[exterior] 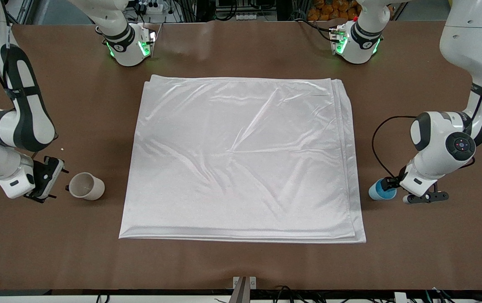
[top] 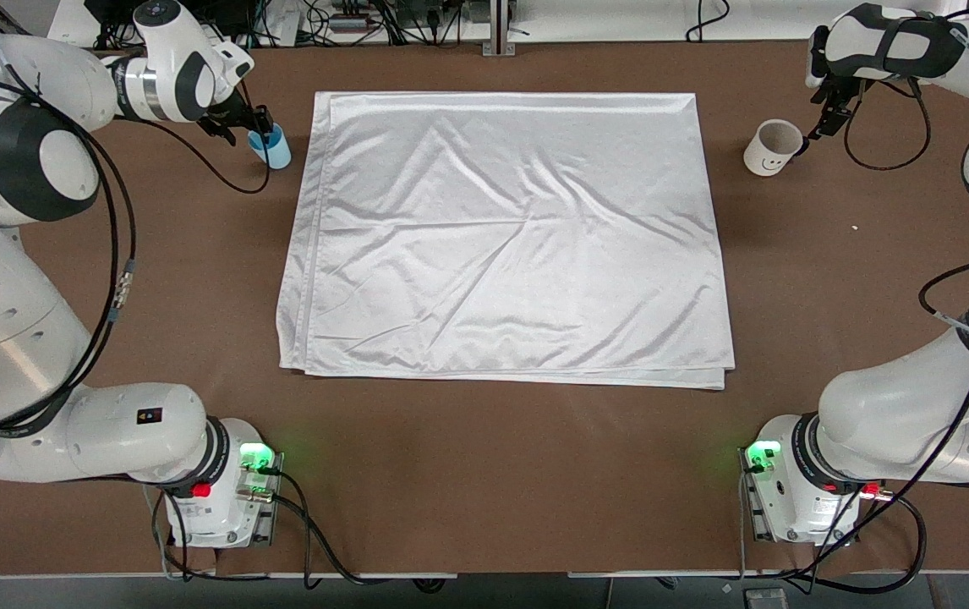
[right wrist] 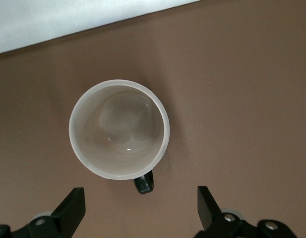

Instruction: Place blue cup into white mug on cloth

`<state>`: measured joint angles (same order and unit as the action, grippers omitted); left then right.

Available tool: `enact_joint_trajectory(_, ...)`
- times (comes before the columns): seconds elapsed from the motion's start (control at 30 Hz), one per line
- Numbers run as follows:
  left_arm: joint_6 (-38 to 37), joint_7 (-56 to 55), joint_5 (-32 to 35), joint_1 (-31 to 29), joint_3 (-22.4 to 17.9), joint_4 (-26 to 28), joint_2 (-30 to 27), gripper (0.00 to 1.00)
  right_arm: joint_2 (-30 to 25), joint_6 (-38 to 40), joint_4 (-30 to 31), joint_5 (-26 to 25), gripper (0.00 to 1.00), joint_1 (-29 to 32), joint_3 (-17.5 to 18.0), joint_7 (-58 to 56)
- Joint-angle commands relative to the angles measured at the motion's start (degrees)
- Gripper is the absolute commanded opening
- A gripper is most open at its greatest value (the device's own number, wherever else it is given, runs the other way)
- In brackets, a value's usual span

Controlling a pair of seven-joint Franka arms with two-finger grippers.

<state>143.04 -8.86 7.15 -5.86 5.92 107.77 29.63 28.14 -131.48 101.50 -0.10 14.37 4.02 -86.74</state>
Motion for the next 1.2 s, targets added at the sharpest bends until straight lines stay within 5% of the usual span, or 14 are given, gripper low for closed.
enact_joint_trajectory(0.0, 0.4, 0.42, 0.32, 0.14, 0.15, -1.6, 1.48, 0.48, 4.02, 0.17, -4.82, 0.27, 1.0, 0.92, 0.55, -6.59)
enact_joint_trajectory(0.3, 0.66, 0.43, 0.41, 0.32, 0.15, -2.31, 2.53, 0.0, 6.04, 0.08, -6.32, -0.51, 1.0, 0.84, 0.47, -13.27)
enact_joint_trajectory(0.83, 0.05, -0.19, 0.85, 2.52, 0.68, -3.54, 2.36, 0.0, 8.94, -2.12, -6.67, -5.53, 1.0, 1.27, 0.55, -18.99)
enact_joint_trajectory(0.93, -0.3, -0.19, 0.85, 3.13, 0.59, -3.89, 2.18, 0.0, 9.47, -2.47, -6.58, -5.53, 0.91, 1.28, 0.55, -18.99)
enact_joint_trajectory(1.17, -12.5, -0.28, 0.58, 3.66, 1.11, -11.43, 1.48, 0.0, 9.74, -2.64, -6.14, -5.53, 0.84, 1.36, 0.55, -19.43)
